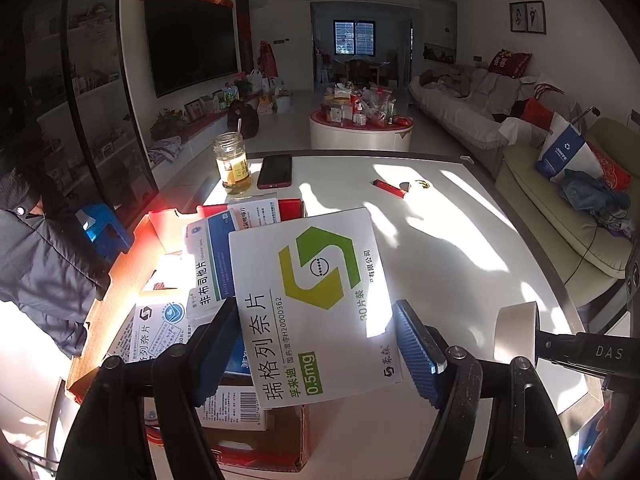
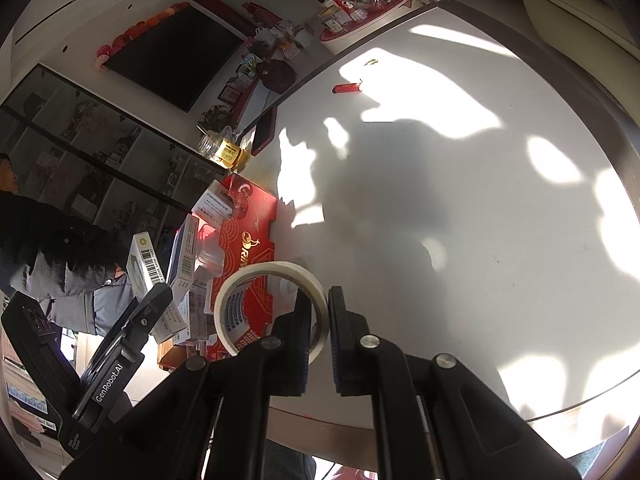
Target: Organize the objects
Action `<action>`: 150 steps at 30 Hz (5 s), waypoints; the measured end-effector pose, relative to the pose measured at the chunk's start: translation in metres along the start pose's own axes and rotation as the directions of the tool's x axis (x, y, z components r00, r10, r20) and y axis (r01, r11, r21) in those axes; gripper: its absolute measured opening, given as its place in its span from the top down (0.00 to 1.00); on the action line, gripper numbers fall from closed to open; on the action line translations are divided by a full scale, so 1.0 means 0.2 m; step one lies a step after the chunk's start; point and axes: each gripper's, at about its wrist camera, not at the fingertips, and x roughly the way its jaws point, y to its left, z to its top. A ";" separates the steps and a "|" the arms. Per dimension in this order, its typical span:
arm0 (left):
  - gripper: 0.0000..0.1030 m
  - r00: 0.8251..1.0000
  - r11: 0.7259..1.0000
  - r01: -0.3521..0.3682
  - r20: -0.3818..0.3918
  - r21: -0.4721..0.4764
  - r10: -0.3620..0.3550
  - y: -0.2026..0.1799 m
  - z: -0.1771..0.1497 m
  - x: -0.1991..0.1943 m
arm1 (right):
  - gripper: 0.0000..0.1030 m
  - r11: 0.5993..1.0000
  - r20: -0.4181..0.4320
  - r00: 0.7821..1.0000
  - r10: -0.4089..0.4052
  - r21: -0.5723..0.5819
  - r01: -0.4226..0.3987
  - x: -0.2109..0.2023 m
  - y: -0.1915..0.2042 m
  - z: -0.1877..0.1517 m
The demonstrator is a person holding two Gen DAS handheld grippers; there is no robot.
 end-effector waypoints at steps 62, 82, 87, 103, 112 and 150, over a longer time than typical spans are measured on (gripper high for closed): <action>0.22 0.977 0.971 -0.144 -0.182 -0.191 0.109 0.79 0.04 0.31 | 0.90 0.957 -0.247 0.947 0.208 -0.151 -0.249 0.52 0.67 -0.18; 0.22 0.971 0.971 -0.089 -0.238 -0.222 0.034 0.86 0.07 0.42 | 0.90 0.957 -0.288 0.948 0.133 -0.212 -0.199 0.63 0.75 -0.25; 0.22 0.971 0.974 -0.091 -0.236 -0.208 0.040 0.87 0.10 0.44 | 0.90 0.959 -0.288 0.951 0.117 -0.216 -0.183 0.64 0.76 -0.24; 0.06 0.975 0.972 -0.104 -0.216 -0.213 0.057 0.90 0.10 0.46 | 0.12 0.927 -0.272 0.947 0.173 -0.281 -0.249 0.57 0.87 -0.20; 0.00 0.935 0.826 0.326 0.029 -0.460 -0.353 0.95 0.18 0.21 | 0.01 0.866 0.106 0.934 -0.342 -0.351 0.357 0.35 0.25 0.22; 0.00 0.766 0.739 0.499 -0.169 -0.453 -0.620 -0.06 0.06 0.09 | 0.00 0.748 0.233 0.774 -0.589 -0.205 0.631 0.30 -0.49 0.47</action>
